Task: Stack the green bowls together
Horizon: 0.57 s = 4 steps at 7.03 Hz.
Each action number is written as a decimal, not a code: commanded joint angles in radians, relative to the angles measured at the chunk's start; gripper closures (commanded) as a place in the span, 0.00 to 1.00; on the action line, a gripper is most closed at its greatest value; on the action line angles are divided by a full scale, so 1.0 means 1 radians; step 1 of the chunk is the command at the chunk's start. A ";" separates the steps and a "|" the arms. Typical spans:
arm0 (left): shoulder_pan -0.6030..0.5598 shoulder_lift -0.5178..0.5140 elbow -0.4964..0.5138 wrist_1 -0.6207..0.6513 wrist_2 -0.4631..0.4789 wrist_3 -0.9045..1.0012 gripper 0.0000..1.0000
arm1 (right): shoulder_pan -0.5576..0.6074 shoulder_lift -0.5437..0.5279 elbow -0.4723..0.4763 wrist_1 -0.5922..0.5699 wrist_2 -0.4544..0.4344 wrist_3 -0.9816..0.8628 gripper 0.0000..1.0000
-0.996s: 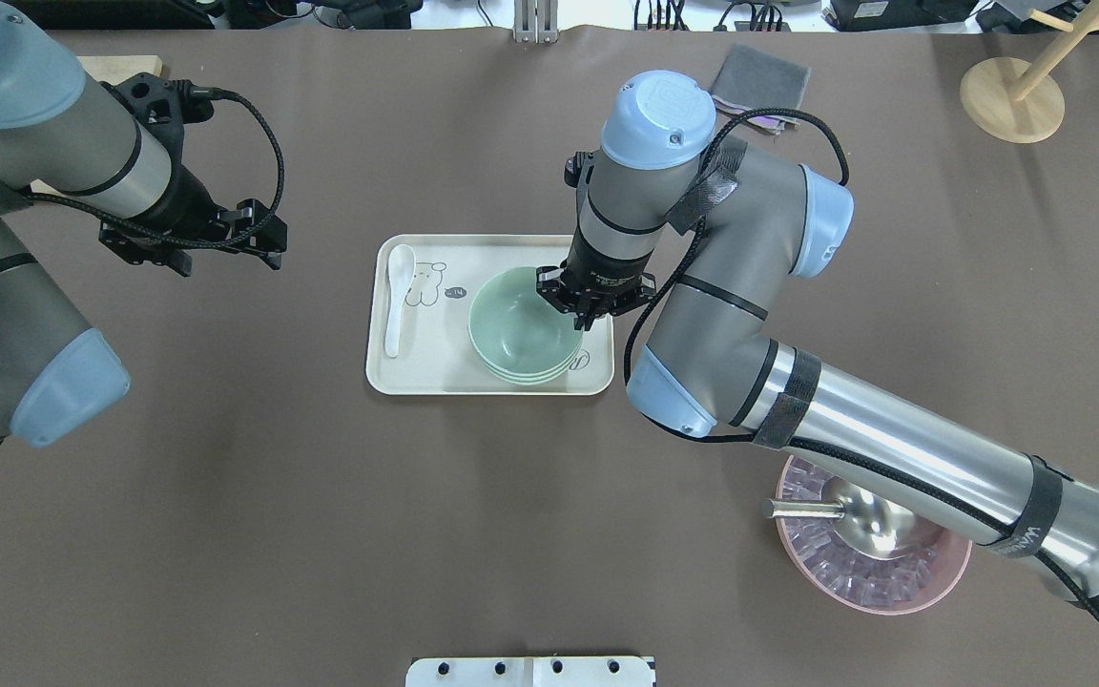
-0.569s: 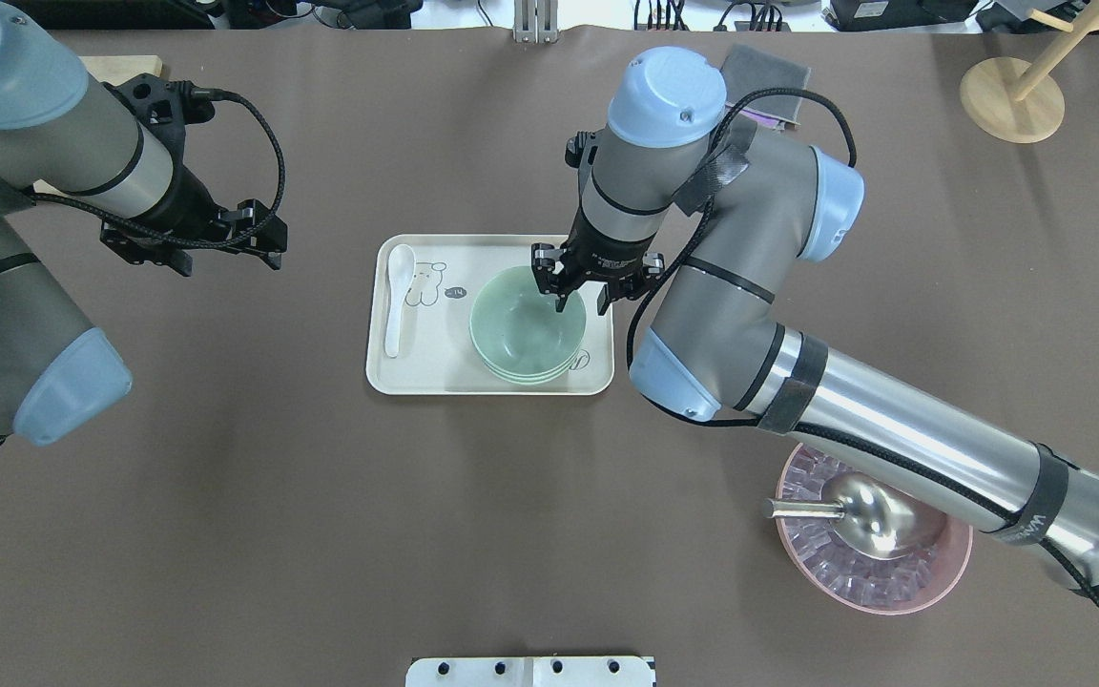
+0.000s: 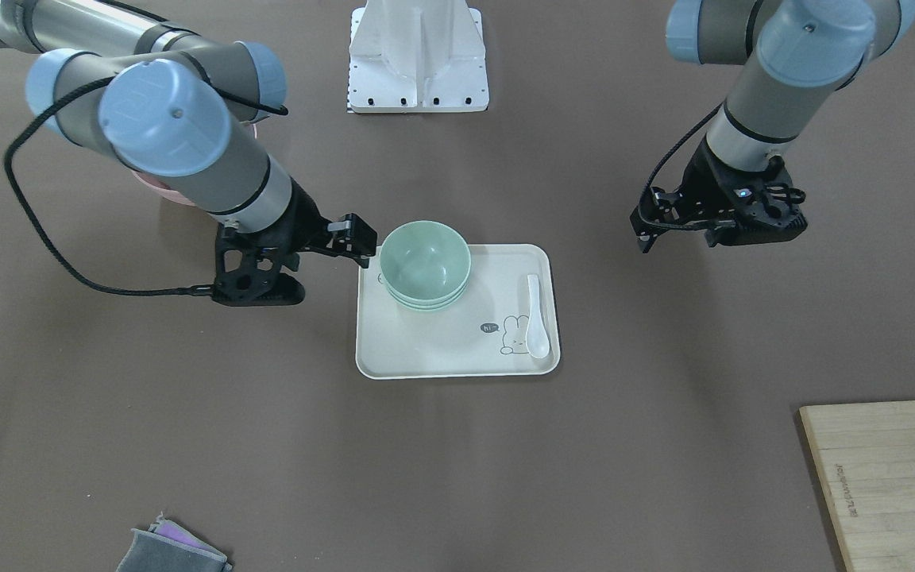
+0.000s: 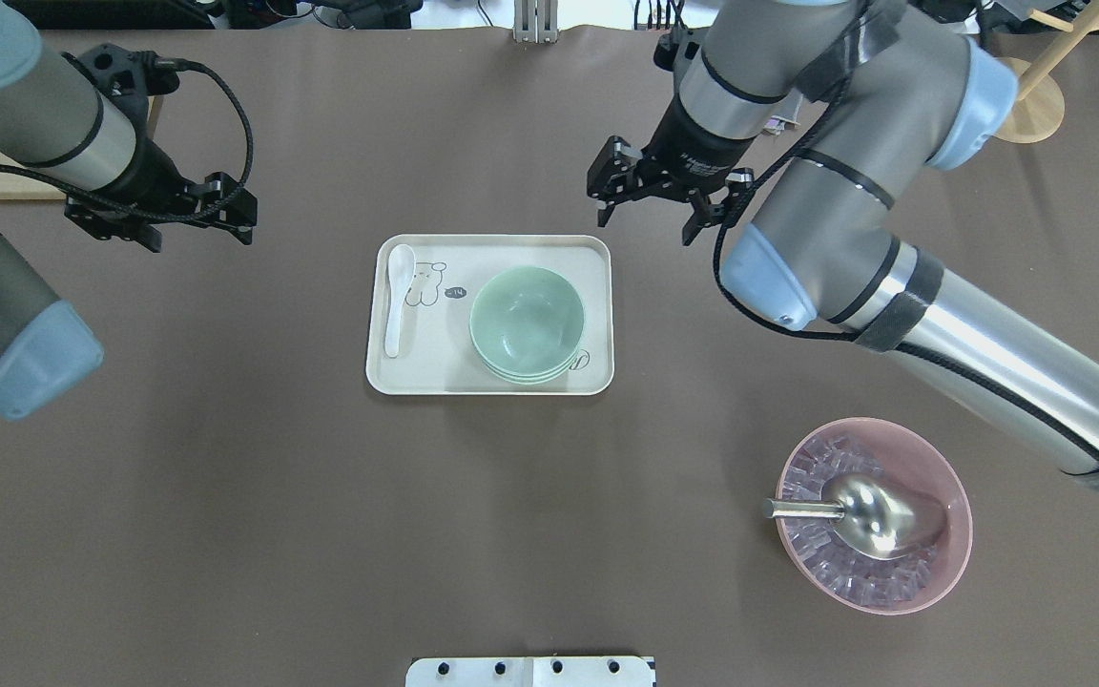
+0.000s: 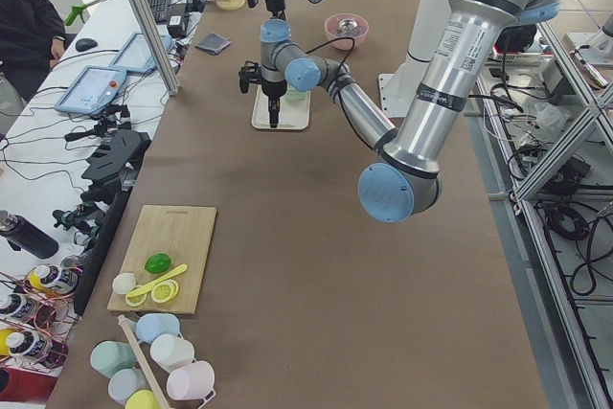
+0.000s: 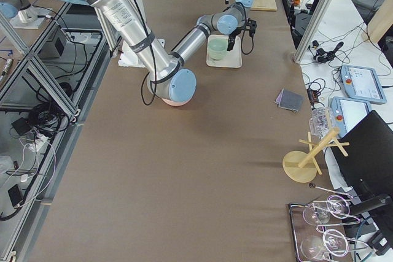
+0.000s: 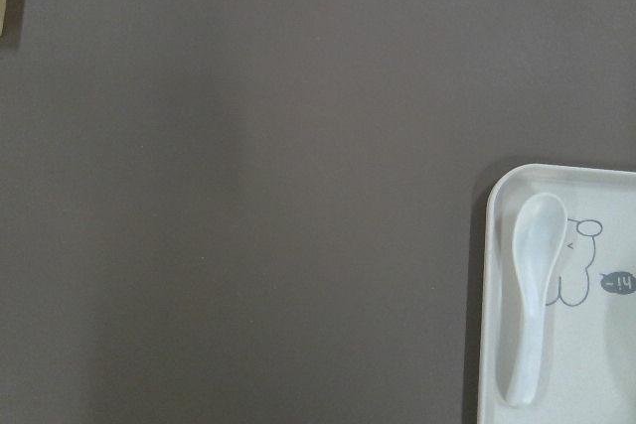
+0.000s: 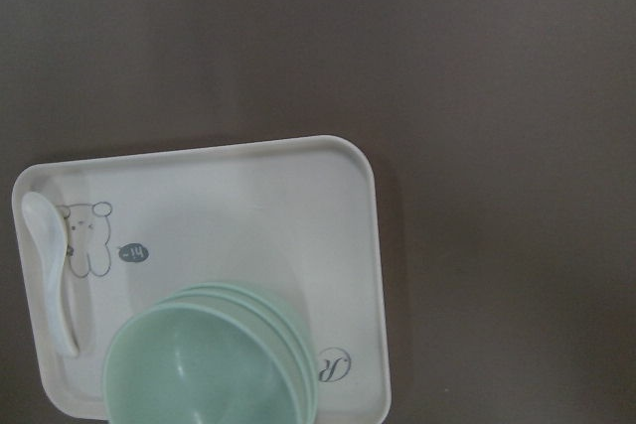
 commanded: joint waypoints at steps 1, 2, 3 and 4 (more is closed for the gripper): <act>-0.147 0.090 -0.014 0.017 -0.067 0.220 0.02 | 0.111 -0.127 0.133 -0.173 0.009 -0.170 0.00; -0.229 0.165 -0.011 0.006 -0.122 0.335 0.02 | 0.195 -0.220 0.204 -0.253 0.006 -0.364 0.00; -0.312 0.240 -0.005 0.008 -0.143 0.485 0.02 | 0.273 -0.336 0.241 -0.264 0.012 -0.553 0.00; -0.372 0.300 0.006 -0.011 -0.143 0.558 0.02 | 0.368 -0.433 0.238 -0.264 0.012 -0.710 0.00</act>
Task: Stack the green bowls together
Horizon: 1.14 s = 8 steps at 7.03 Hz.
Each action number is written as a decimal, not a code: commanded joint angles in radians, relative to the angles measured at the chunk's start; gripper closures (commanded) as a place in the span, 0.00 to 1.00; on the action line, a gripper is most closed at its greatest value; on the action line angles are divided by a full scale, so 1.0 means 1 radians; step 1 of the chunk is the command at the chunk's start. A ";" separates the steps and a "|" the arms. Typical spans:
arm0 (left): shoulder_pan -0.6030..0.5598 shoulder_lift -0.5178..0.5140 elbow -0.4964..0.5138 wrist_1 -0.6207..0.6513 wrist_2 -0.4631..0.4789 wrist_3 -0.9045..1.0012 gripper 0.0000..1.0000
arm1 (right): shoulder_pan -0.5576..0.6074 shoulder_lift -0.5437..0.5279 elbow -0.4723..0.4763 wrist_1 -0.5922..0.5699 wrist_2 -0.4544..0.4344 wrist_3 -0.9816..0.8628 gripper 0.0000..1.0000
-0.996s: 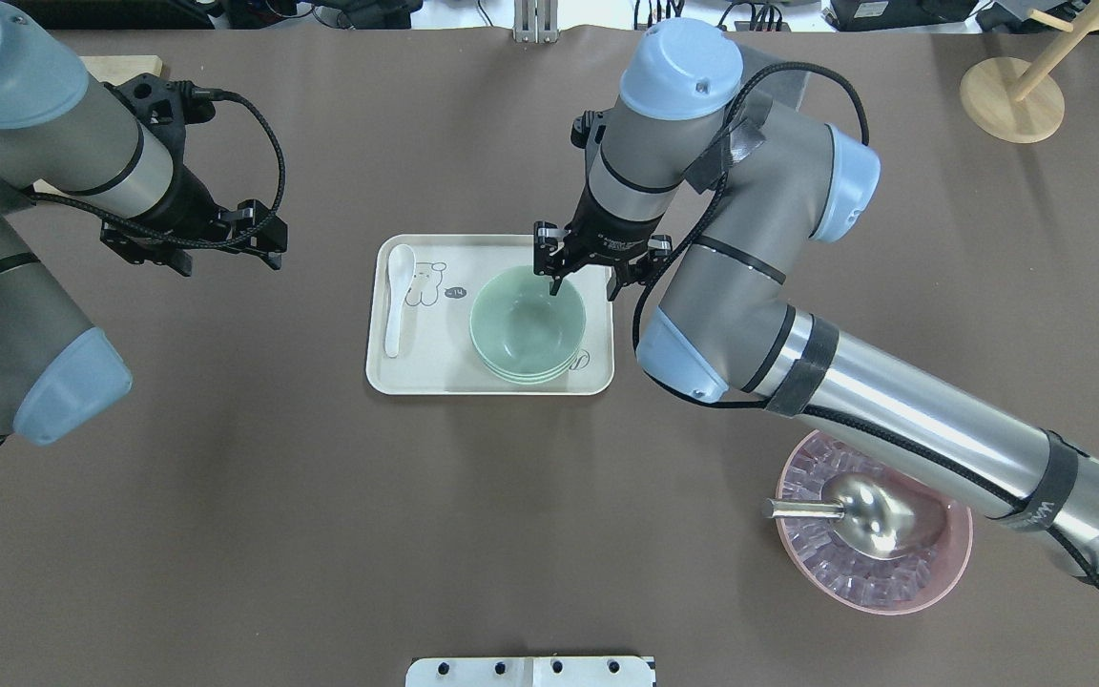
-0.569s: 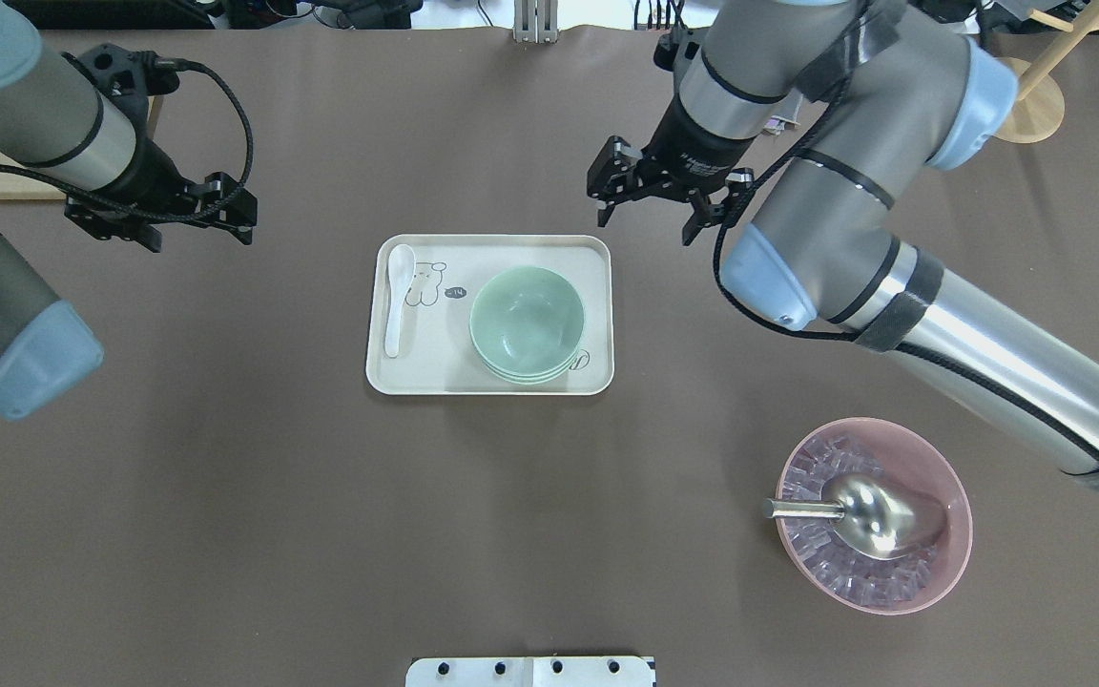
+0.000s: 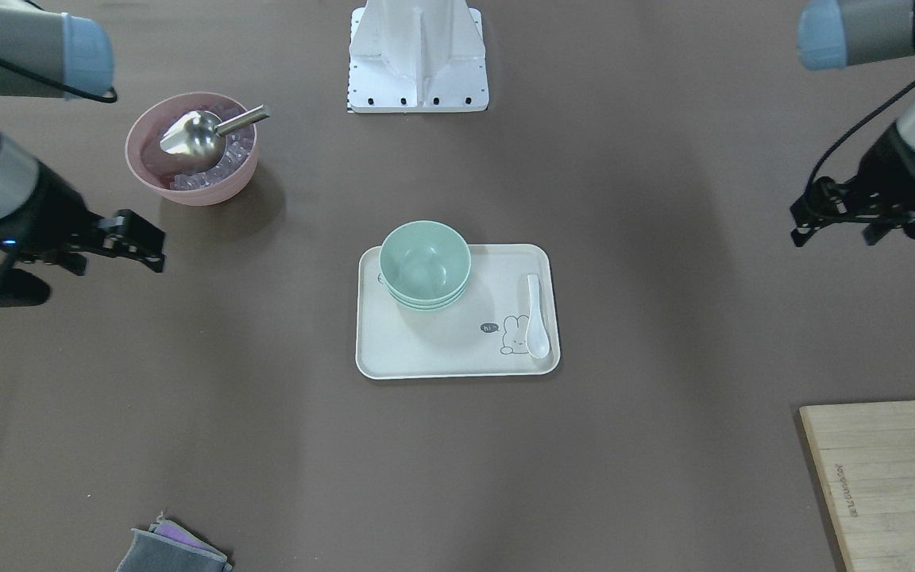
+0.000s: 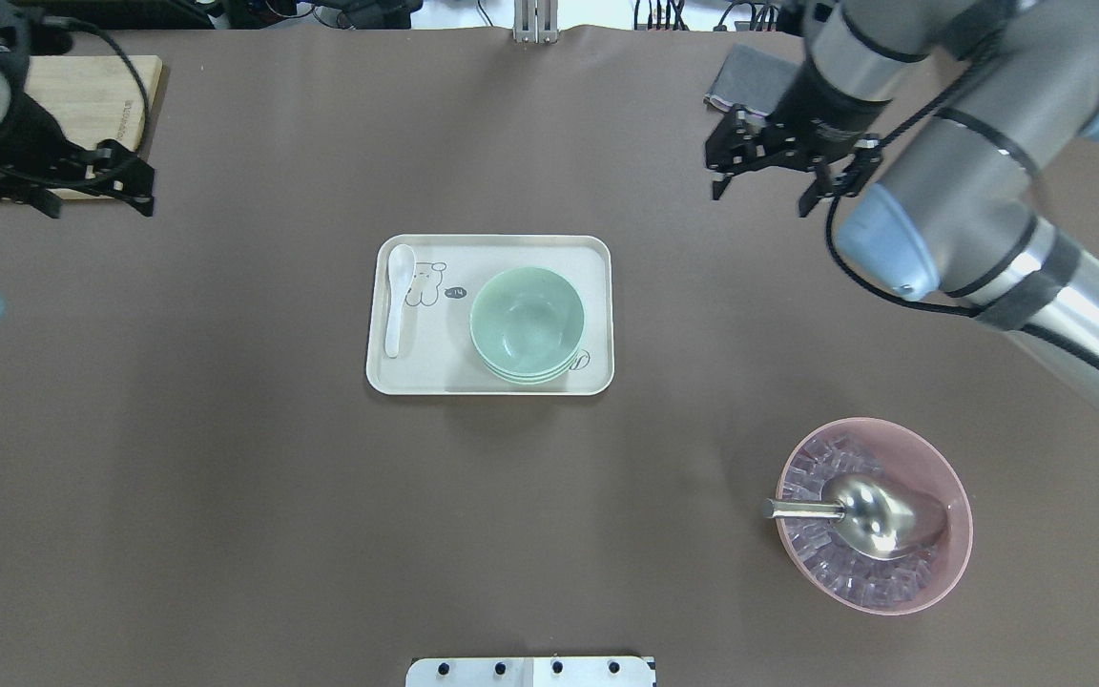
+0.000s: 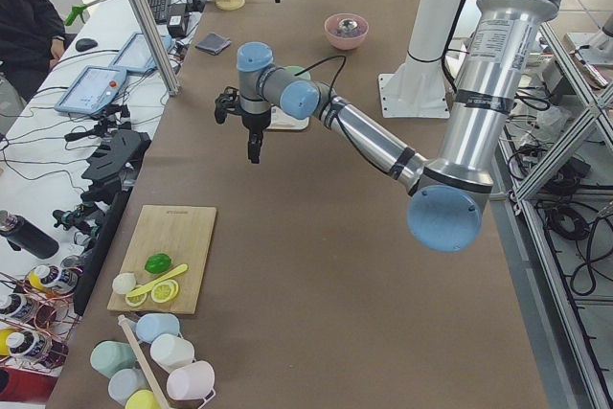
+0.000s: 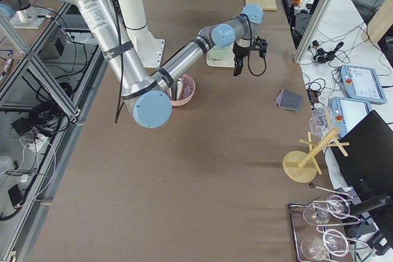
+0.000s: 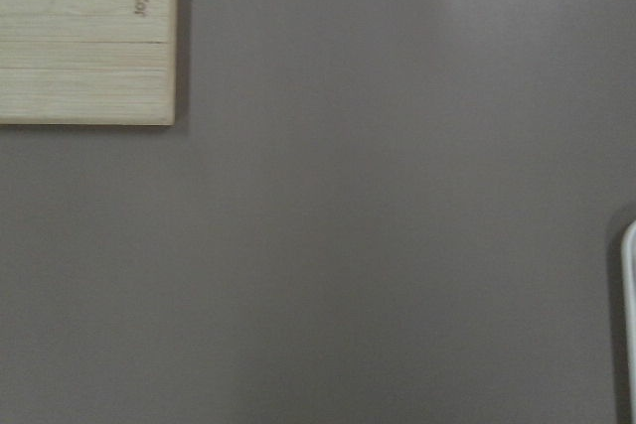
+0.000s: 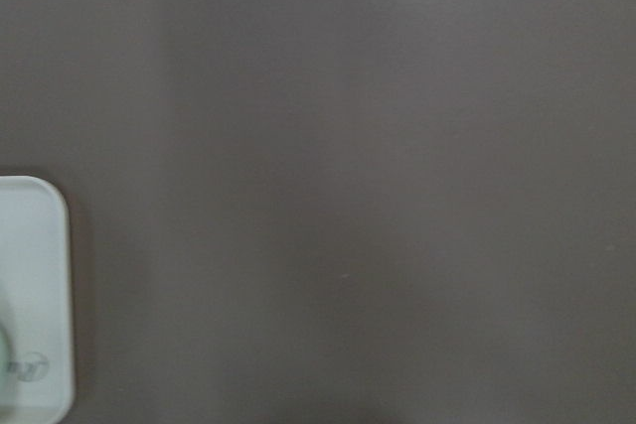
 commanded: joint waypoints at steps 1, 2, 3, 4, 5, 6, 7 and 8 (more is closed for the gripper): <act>-0.128 0.081 0.031 -0.015 -0.021 0.123 0.02 | 0.215 -0.220 0.016 -0.017 0.002 -0.364 0.00; -0.170 0.083 0.029 -0.010 -0.039 0.130 0.02 | 0.319 -0.296 -0.005 -0.017 0.012 -0.502 0.00; -0.182 0.102 0.036 -0.011 -0.072 0.135 0.02 | 0.385 -0.335 -0.046 -0.017 0.052 -0.570 0.00; -0.199 0.147 0.035 -0.039 -0.071 0.136 0.02 | 0.415 -0.372 -0.062 -0.014 0.051 -0.613 0.00; -0.225 0.188 0.036 -0.044 -0.068 0.136 0.02 | 0.423 -0.391 -0.062 -0.013 0.048 -0.626 0.00; -0.242 0.205 0.039 -0.041 -0.071 0.136 0.02 | 0.427 -0.401 -0.062 -0.014 0.048 -0.626 0.00; -0.245 0.246 0.038 -0.044 -0.074 0.136 0.02 | 0.427 -0.403 -0.060 -0.016 0.048 -0.620 0.00; -0.260 0.250 0.056 -0.041 -0.073 0.136 0.02 | 0.427 -0.402 -0.060 -0.016 0.046 -0.614 0.00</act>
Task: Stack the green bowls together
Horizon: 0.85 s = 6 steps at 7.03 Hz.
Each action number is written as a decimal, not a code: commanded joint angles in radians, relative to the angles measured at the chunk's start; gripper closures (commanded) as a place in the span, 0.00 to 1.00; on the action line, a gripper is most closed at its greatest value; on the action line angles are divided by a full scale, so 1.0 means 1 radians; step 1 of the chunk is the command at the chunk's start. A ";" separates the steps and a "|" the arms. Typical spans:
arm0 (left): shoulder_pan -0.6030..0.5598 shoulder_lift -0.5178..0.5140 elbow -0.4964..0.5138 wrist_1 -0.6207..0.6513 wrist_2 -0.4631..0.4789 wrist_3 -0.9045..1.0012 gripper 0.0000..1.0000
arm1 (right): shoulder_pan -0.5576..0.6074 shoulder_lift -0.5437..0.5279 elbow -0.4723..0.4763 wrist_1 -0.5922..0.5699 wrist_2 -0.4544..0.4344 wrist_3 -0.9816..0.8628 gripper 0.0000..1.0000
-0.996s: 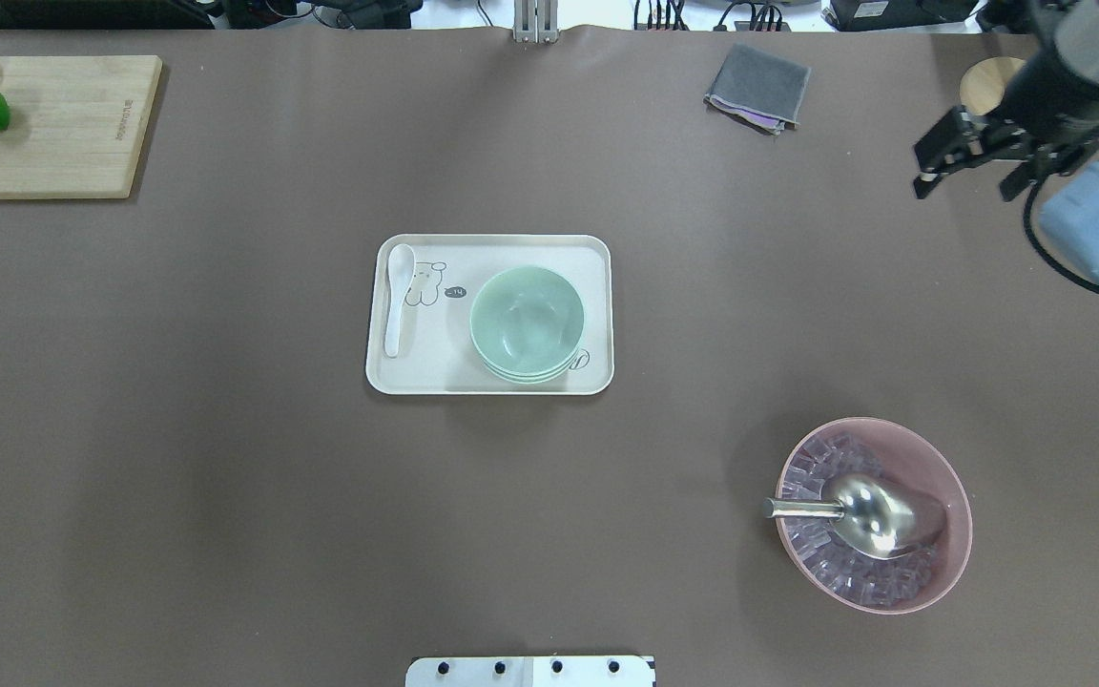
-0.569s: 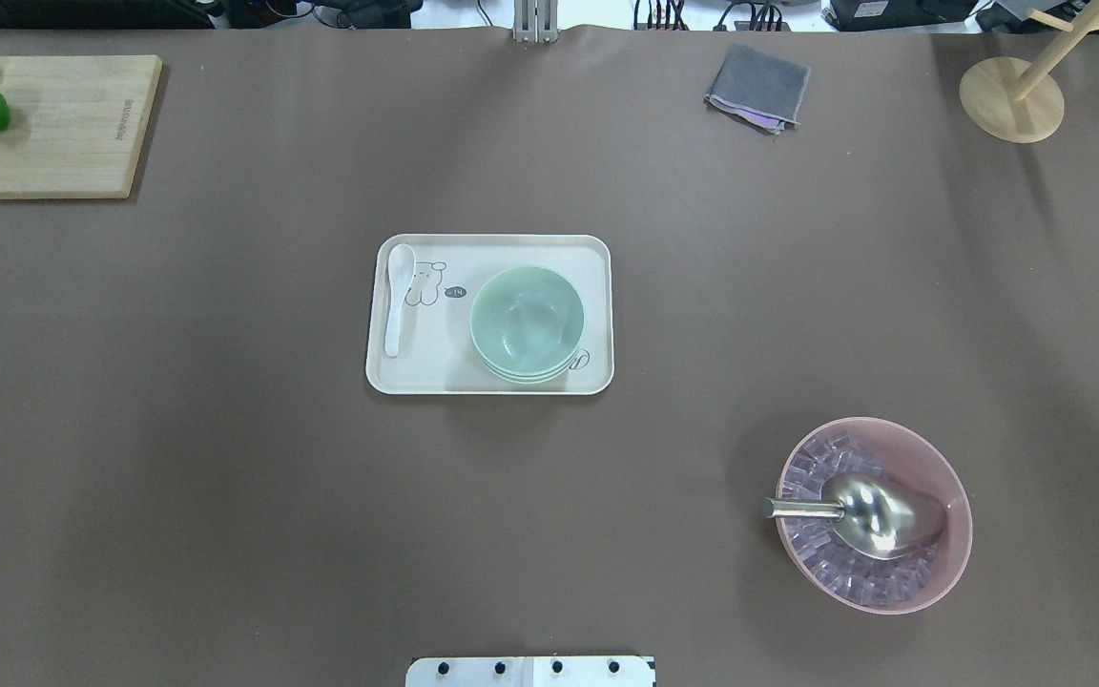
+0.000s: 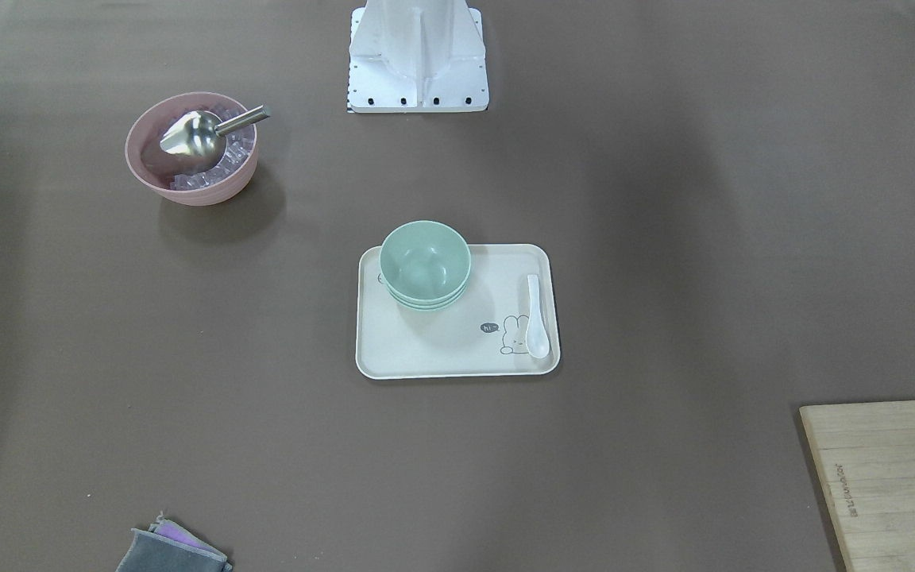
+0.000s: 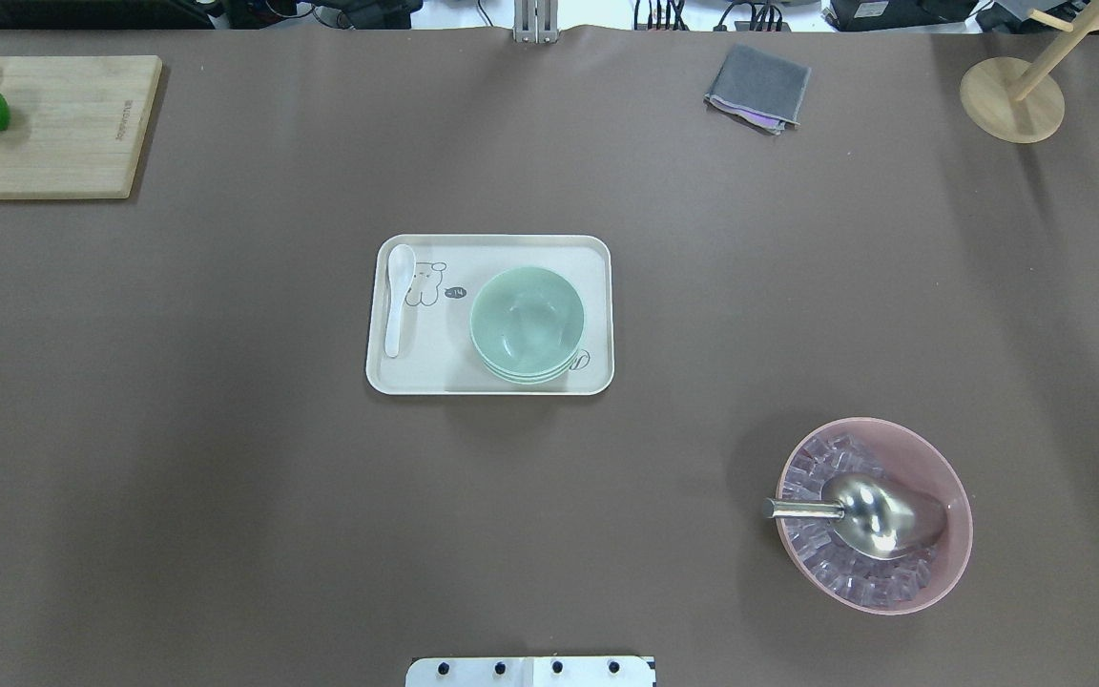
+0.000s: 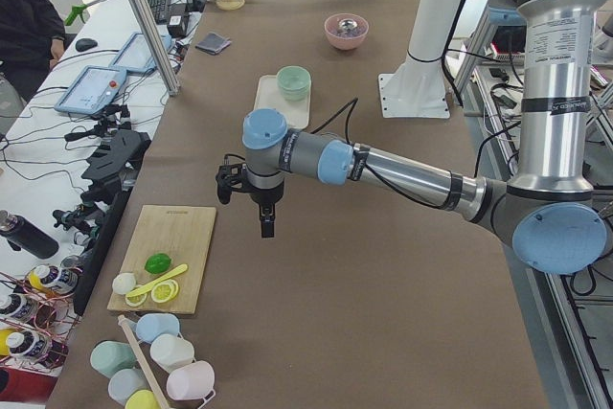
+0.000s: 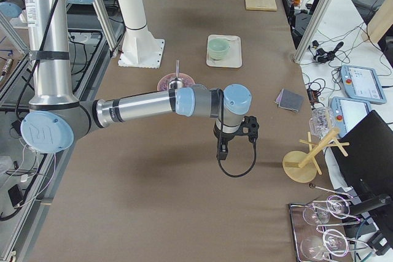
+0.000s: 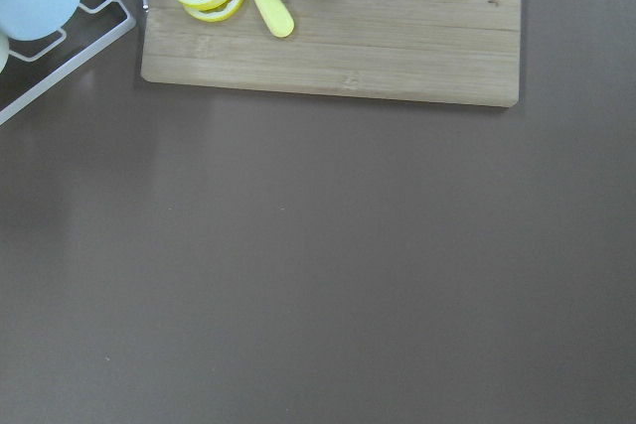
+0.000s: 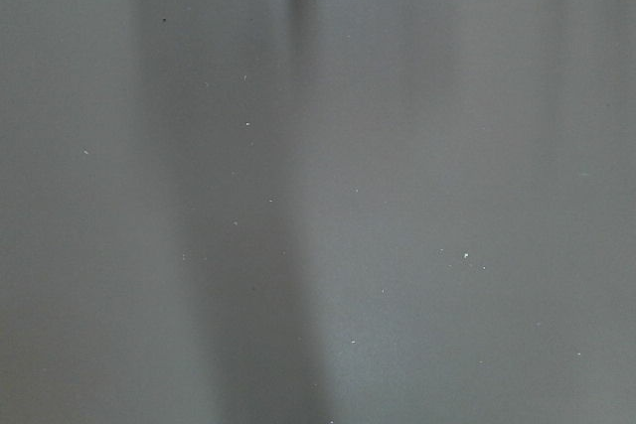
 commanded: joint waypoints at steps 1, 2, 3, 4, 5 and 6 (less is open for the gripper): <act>-0.046 0.026 0.047 0.001 -0.002 0.000 0.02 | 0.002 0.004 -0.002 -0.001 -0.001 0.007 0.00; -0.060 0.041 0.087 -0.003 0.001 0.067 0.02 | 0.002 0.004 -0.002 -0.002 -0.001 0.008 0.00; -0.092 0.041 0.107 0.001 -0.003 0.166 0.02 | 0.002 0.001 0.000 -0.002 -0.001 0.008 0.00; -0.093 0.040 0.104 0.001 -0.006 0.167 0.02 | 0.002 -0.003 -0.002 -0.002 -0.001 0.008 0.00; -0.093 0.038 0.104 0.000 -0.006 0.167 0.02 | 0.002 -0.007 -0.002 -0.002 -0.001 0.008 0.00; -0.093 0.038 0.104 0.000 -0.006 0.170 0.02 | 0.002 -0.017 -0.003 -0.004 -0.001 0.007 0.00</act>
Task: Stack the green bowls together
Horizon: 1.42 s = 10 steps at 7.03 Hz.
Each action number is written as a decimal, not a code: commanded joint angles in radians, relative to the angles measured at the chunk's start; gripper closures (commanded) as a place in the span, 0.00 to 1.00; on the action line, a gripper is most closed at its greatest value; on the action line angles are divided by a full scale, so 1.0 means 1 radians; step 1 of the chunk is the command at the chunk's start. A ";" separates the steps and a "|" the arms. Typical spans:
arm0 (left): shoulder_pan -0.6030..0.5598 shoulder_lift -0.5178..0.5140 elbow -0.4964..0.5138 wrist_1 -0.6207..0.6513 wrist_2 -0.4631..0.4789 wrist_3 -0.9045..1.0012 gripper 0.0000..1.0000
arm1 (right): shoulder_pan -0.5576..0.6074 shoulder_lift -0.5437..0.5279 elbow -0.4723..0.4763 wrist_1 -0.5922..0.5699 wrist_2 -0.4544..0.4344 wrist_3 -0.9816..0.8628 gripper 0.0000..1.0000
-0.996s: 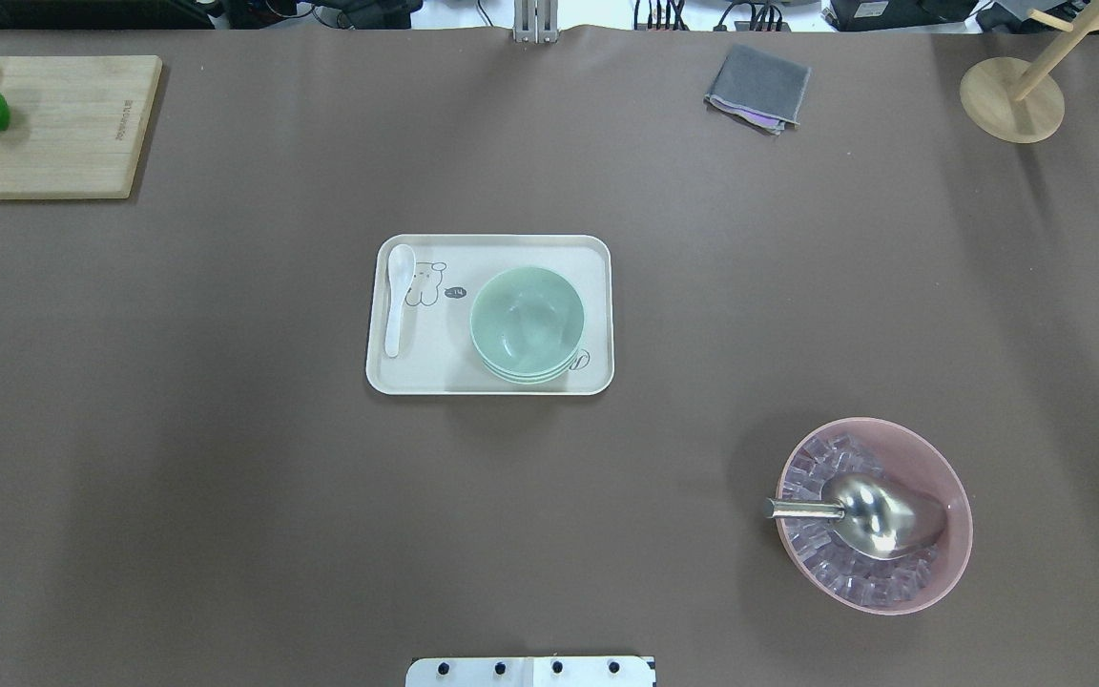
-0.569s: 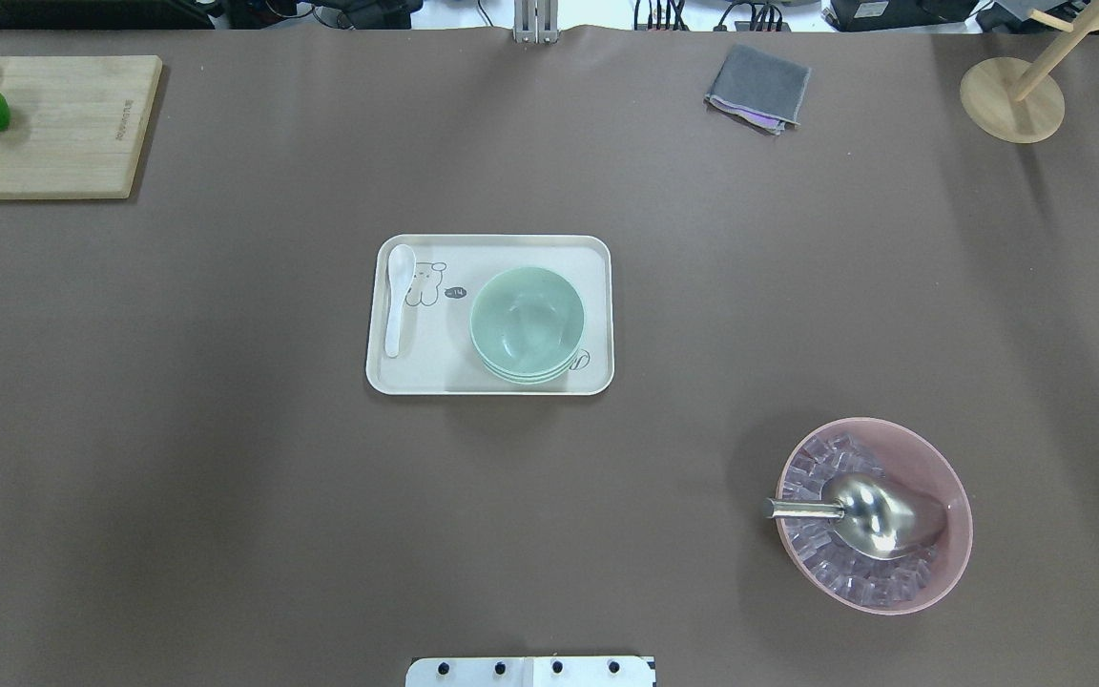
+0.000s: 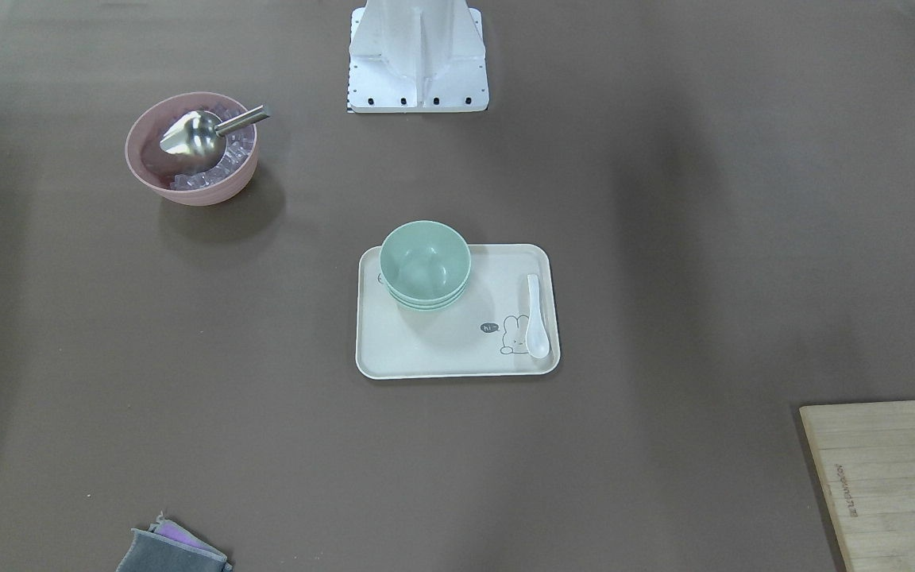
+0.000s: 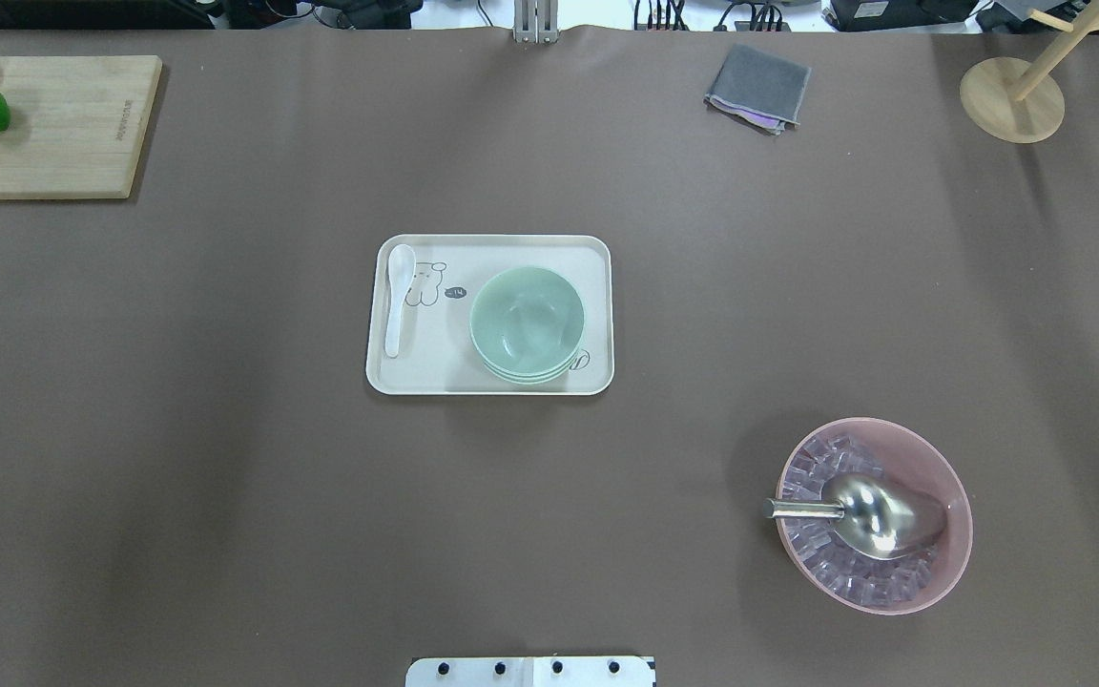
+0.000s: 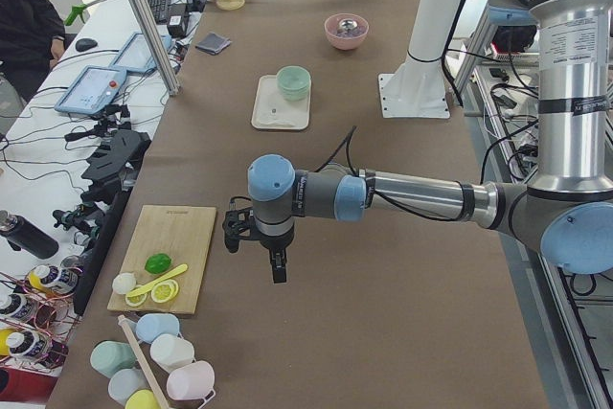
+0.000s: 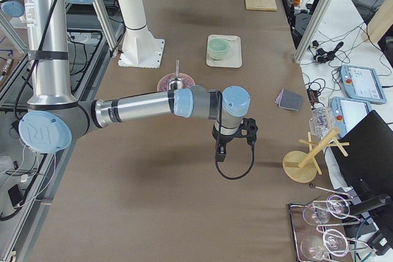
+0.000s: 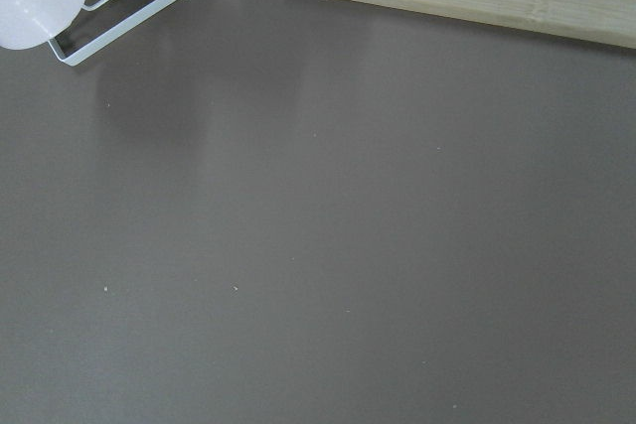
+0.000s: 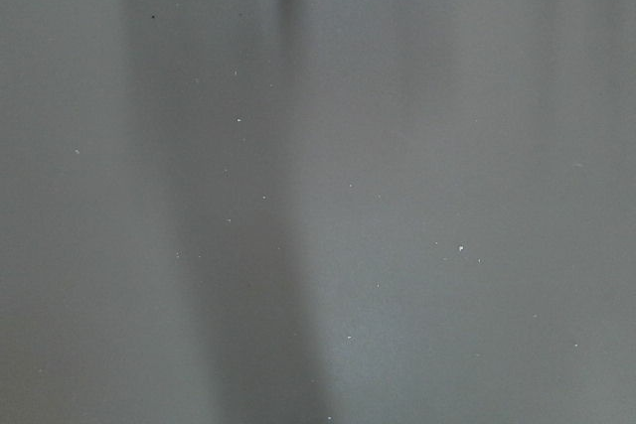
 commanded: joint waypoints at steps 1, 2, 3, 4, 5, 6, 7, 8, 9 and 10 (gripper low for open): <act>-0.002 -0.001 0.006 -0.002 -0.001 0.011 0.02 | 0.002 -0.019 -0.001 0.000 0.000 -0.001 0.00; -0.002 -0.001 0.007 -0.002 -0.001 0.012 0.02 | 0.008 -0.019 -0.001 0.000 0.000 -0.001 0.00; 0.000 -0.001 0.007 -0.002 -0.001 0.014 0.02 | 0.009 -0.019 -0.001 0.000 0.000 -0.001 0.00; 0.000 -0.001 0.010 -0.002 0.001 0.014 0.02 | 0.009 -0.019 -0.003 0.000 -0.002 -0.001 0.00; 0.000 -0.001 0.012 -0.002 -0.001 0.014 0.02 | 0.012 -0.024 -0.001 0.000 -0.005 -0.001 0.00; 0.000 -0.001 0.013 -0.002 0.001 0.014 0.02 | 0.015 -0.026 -0.003 0.002 -0.009 -0.003 0.00; 0.000 -0.004 0.015 -0.002 0.001 0.014 0.02 | 0.015 -0.050 -0.003 0.006 -0.014 -0.012 0.00; 0.000 -0.007 0.015 -0.002 0.001 0.014 0.02 | 0.015 -0.071 -0.001 0.014 -0.021 -0.017 0.00; 0.000 -0.010 0.015 0.000 0.001 0.014 0.02 | 0.015 -0.076 0.000 0.016 -0.050 -0.018 0.00; 0.000 -0.010 0.015 0.000 0.001 0.014 0.02 | 0.015 -0.075 0.003 0.016 -0.076 -0.021 0.00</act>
